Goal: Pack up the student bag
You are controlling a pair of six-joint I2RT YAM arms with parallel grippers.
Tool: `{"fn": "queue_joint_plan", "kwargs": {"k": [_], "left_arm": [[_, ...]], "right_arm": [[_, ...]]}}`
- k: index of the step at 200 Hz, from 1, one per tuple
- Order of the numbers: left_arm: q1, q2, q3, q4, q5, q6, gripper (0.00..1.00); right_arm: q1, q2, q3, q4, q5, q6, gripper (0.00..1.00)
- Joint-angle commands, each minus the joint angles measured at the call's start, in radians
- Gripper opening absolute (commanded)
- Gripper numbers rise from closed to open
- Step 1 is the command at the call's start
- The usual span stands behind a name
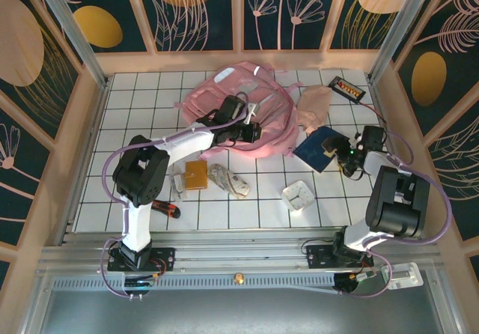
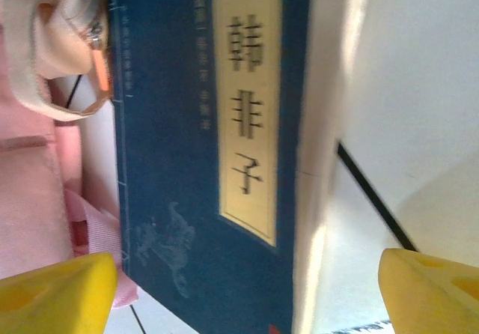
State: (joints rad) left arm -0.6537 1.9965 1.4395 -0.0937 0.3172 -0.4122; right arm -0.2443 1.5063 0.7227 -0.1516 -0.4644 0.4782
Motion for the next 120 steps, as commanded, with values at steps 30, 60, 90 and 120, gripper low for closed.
{"fn": "queue_joint_plan", "kwargs": {"k": [30, 60, 90, 120], "left_arm": [[0.009, -0.007, -0.008, 0.037, -0.023, 0.011, 0.01], [0.009, -0.018, -0.025, 0.038, -0.028, 0.010, 0.01], [0.009, -0.028, -0.039, 0.044, -0.032, 0.006, 0.01], [0.009, -0.028, -0.050, 0.051, -0.026, -0.002, 0.01]], "right_arm": [[0.025, -0.018, -0.010, 0.123, 0.005, 0.015, 0.82], [0.025, 0.000, -0.005, 0.142, -0.012, 0.015, 0.77], [0.029, 0.009, -0.010, 0.164, -0.028, 0.020, 0.71], [0.037, 0.030, -0.018, 0.184, -0.034, 0.028, 0.66]]}}
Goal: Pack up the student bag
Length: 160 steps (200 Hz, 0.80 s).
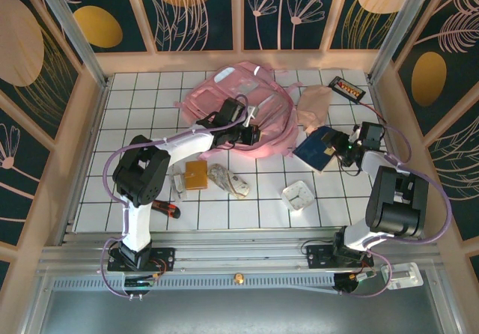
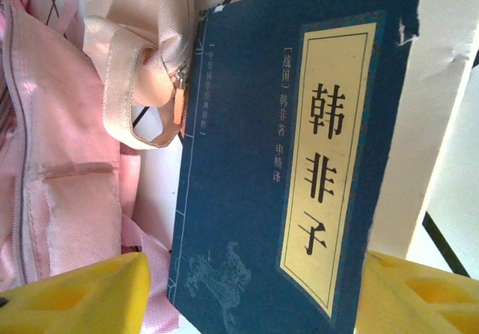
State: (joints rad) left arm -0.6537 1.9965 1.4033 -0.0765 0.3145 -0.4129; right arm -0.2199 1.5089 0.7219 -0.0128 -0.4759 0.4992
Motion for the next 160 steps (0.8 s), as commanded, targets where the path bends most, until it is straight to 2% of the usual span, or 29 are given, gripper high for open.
{"fn": "queue_joint_plan", "kwargs": {"k": [1, 64, 86, 121, 149, 160], "left_arm": [[0.009, -0.028, -0.015, 0.034, -0.022, -0.001, 0.01], [0.009, -0.030, -0.009, 0.010, -0.033, 0.008, 0.01], [0.009, -0.028, -0.004, 0.001, -0.040, 0.014, 0.01], [0.009, -0.019, 0.011, -0.010, -0.044, 0.015, 0.01], [0.009, -0.004, 0.025, -0.011, -0.036, 0.009, 0.01], [0.010, 0.001, 0.029, -0.014, -0.035, 0.009, 0.01]], "right_arm": [[0.013, 0.029, -0.018, 0.046, -0.023, 0.007, 0.65], [0.058, 0.128, -0.026, 0.198, -0.074, 0.049, 0.54], [0.084, 0.166, -0.016, 0.247, -0.092, 0.062, 0.53], [0.097, 0.133, -0.052, 0.330, -0.092, 0.081, 0.50], [0.097, 0.088, -0.089, 0.371, -0.060, 0.089, 0.30], [0.096, 0.100, -0.083, 0.362, -0.054, 0.089, 0.28]]}}
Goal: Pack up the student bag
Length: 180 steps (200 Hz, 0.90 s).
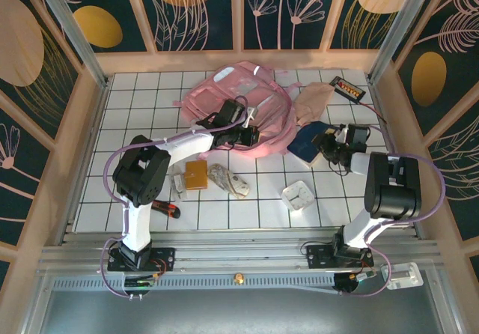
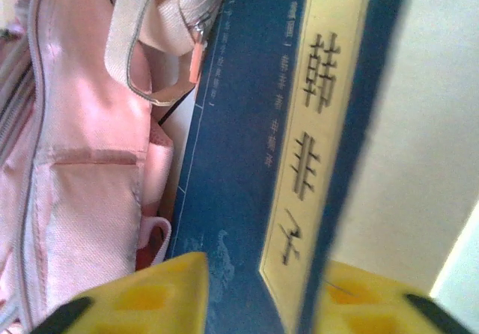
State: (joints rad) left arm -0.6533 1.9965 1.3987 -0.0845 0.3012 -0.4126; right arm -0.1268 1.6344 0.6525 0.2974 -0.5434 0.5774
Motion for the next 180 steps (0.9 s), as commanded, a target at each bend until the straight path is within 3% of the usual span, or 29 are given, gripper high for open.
{"fn": "queue_joint_plan", "kwargs": {"k": [1, 86, 101, 122, 180], "left_arm": [[0.009, 0.000, 0.035, -0.007, -0.022, 0.009, 0.01], [0.009, -0.035, 0.048, -0.077, -0.052, 0.035, 0.01], [0.010, -0.042, 0.059, -0.090, -0.058, 0.037, 0.01], [0.011, -0.068, 0.073, -0.108, -0.081, 0.039, 0.01], [0.029, -0.121, 0.166, -0.182, -0.151, 0.064, 0.01]], "right_arm": [[0.003, -0.024, -0.012, 0.052, 0.013, 0.011, 0.28], [0.047, 0.192, 0.095, 0.181, -0.032, 0.075, 0.35], [0.053, 0.209, 0.105, 0.199, -0.038, 0.086, 0.29], [0.052, 0.186, 0.087, 0.205, -0.038, 0.090, 0.00], [0.039, -0.056, -0.035, 0.141, -0.023, 0.054, 0.00]]}}
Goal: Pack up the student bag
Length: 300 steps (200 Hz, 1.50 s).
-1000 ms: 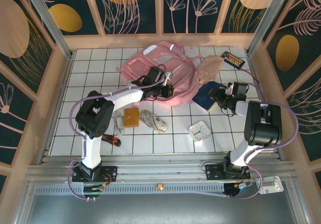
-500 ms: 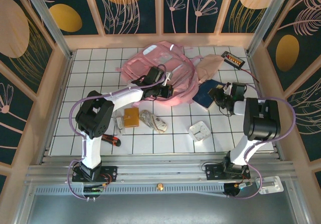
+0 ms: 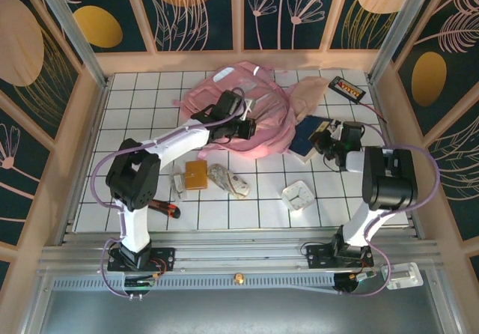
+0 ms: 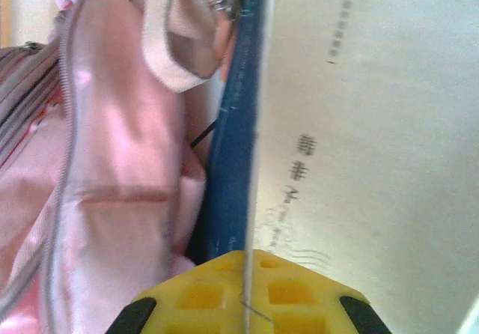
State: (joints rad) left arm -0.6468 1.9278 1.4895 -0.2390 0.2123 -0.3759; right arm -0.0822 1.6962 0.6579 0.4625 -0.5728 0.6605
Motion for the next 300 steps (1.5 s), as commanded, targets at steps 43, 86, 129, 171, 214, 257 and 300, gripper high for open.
{"fn": "queue_joint_plan", "kwargs": {"k": [43, 86, 129, 171, 214, 257, 300], "left_arm": [[0.032, -0.006, 0.189, -0.091, -0.067, 0.047, 0.01], [0.036, 0.033, 0.264, -0.130, -0.105, 0.043, 0.01], [0.038, 0.061, 0.349, -0.166, -0.131, 0.024, 0.01], [0.042, 0.068, 0.423, -0.200, -0.143, 0.017, 0.01], [0.046, 0.054, 0.494, -0.210, -0.116, -0.020, 0.01], [0.045, 0.017, 0.470, -0.205, -0.065, -0.041, 0.01], [0.044, -0.034, 0.359, -0.146, -0.015, -0.054, 0.01]], "right_arm": [[-0.022, -0.351, -0.095, -0.077, -0.055, -0.042, 0.00], [-0.009, -0.513, -0.032, -0.204, -0.091, -0.062, 0.00], [0.094, -0.534, 0.088, -0.283, -0.071, -0.065, 0.00], [0.200, -0.489, 0.154, -0.234, -0.069, 0.000, 0.00], [0.357, -0.300, 0.157, 0.004, -0.040, 0.092, 0.00], [0.437, -0.088, 0.140, 0.310, -0.005, 0.173, 0.00], [0.444, 0.149, 0.212, 0.601, -0.025, 0.278, 0.00]]}}
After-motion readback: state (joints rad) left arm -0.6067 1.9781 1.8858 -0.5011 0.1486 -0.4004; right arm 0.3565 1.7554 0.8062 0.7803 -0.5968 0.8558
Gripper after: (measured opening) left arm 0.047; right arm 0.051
